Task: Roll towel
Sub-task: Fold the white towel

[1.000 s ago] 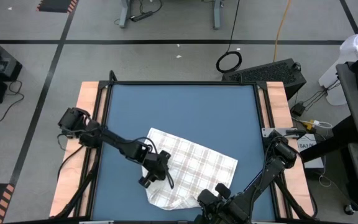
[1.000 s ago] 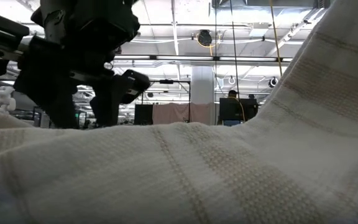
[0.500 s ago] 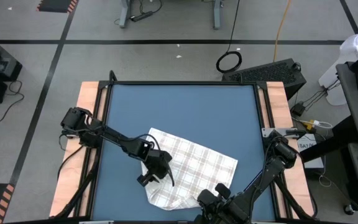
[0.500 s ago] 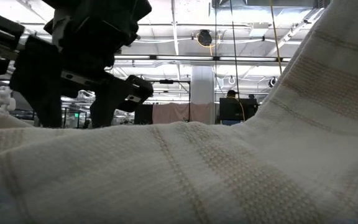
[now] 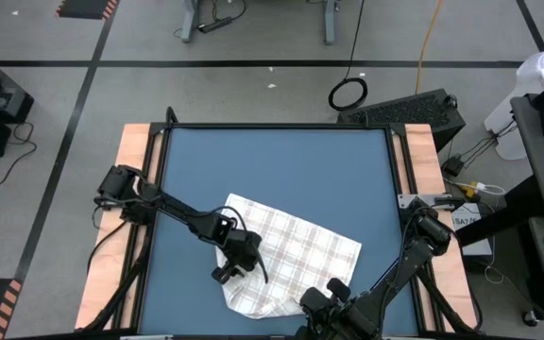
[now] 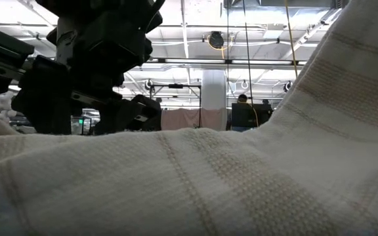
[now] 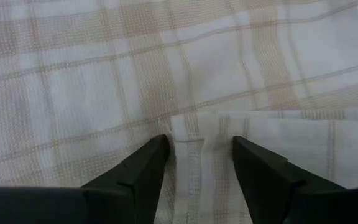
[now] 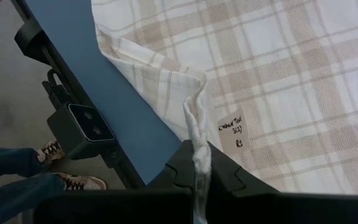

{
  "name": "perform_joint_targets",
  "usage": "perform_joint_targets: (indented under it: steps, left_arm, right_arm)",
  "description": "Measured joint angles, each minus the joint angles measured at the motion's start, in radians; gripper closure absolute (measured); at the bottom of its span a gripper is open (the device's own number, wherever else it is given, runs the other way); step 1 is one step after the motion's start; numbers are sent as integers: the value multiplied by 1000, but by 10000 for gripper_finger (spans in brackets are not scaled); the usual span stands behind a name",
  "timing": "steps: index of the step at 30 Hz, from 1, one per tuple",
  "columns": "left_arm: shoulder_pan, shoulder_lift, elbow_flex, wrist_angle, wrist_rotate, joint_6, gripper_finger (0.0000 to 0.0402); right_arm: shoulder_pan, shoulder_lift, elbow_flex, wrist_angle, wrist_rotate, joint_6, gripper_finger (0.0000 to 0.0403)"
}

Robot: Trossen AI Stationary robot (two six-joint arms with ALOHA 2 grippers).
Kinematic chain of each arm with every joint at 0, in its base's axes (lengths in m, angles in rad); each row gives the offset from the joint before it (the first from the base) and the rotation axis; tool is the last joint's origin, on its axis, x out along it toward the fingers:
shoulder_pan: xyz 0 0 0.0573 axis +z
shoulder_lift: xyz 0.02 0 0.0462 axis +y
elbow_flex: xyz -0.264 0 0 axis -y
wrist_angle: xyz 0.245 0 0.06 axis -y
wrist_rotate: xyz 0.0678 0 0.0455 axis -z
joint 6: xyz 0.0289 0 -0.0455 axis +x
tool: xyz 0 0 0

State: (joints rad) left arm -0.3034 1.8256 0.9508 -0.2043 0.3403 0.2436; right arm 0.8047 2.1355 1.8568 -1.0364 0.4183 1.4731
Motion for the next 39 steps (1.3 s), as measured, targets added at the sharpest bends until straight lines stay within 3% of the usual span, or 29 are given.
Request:
perform_joint_targets:
  steps: [15, 25, 39]
  left_arm:
    - [0, -21, -3, 0, 46, 0, 392]
    - [1, -82, -3, -61, 103, -21, 398]
    - [8, -492, -2, -370, 60, -50, 400]
  right_arm:
    - [0, 0, 0, -2, 0, 0, 401]
    - [0, 0, 0, 17, 0, 10, 401]
    - [2, -40, 0, 165, 0, 11, 401]
